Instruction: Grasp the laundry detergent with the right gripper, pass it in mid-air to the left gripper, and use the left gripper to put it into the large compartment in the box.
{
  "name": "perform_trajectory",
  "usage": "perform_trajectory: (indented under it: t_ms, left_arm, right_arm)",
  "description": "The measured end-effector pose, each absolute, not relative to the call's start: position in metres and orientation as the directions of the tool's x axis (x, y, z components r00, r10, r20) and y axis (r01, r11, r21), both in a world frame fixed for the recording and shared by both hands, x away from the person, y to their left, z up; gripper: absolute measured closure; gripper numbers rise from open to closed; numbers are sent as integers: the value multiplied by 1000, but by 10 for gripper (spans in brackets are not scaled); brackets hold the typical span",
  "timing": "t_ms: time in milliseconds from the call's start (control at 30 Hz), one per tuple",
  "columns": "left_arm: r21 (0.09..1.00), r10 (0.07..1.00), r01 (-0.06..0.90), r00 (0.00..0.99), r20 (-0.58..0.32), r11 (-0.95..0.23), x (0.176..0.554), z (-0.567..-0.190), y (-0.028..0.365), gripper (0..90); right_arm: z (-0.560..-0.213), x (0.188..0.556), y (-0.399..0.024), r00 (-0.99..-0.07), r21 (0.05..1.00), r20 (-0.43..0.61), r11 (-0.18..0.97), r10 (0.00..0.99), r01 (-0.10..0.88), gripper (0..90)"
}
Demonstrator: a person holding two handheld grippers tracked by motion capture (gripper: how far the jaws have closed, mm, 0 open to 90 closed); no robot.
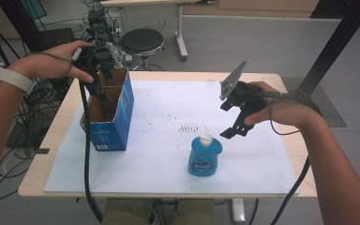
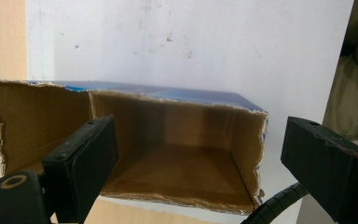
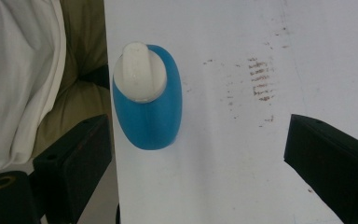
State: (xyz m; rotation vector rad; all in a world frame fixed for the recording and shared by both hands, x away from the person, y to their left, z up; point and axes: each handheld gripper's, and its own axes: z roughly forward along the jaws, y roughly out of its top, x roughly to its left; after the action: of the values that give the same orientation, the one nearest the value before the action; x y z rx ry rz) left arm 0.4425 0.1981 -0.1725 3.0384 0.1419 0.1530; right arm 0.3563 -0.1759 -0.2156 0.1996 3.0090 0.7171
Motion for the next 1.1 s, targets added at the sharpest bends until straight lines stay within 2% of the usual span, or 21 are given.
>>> perform_trajectory:
  t_ms: [1100]
  left_arm:
    - [111, 99, 87, 990, 100, -990, 442, -175, 195, 113]
  right_arm:
    - [-261, 337, -184, -993, 517, 16, 849, 115, 107, 74]
